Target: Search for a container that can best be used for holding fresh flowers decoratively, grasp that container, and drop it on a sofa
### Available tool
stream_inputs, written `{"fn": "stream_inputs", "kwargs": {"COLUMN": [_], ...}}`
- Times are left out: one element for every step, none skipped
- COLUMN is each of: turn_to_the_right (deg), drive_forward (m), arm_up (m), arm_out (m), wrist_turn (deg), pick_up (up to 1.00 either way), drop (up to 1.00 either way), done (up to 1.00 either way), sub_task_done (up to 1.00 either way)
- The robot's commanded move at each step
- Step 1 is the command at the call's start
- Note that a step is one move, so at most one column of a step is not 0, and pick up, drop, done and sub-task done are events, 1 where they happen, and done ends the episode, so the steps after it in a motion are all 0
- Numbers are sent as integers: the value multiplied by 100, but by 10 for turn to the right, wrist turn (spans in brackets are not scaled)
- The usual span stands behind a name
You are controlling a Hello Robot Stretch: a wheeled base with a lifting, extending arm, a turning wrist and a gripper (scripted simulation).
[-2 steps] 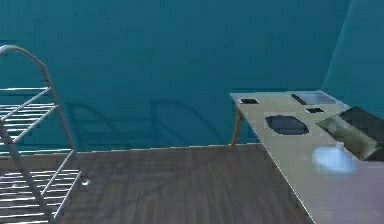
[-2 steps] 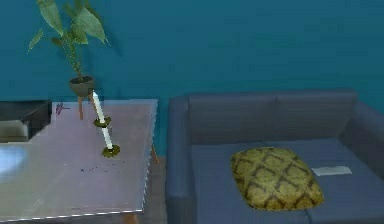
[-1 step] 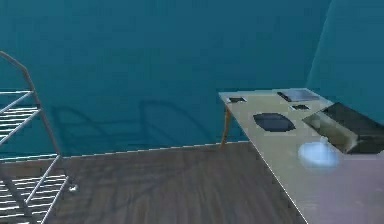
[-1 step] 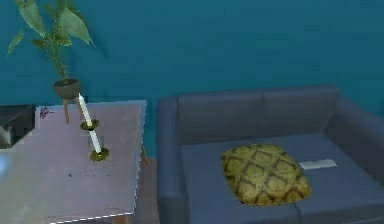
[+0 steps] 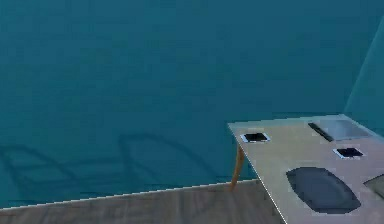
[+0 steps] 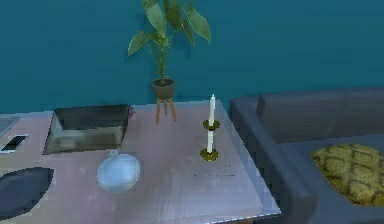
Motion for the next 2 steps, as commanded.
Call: {"fn": "stream_inputs", "kwargs": {"turn_to_the_right": [-180,0], "drive_forward": [0,0], "arm_up": [0,50], "arm_out": [0,0], "wrist_turn": [0,0], "pick_up": [0,0], "drop": [0,0], "done": [0,0], "sub_task_done": [0,0]}}
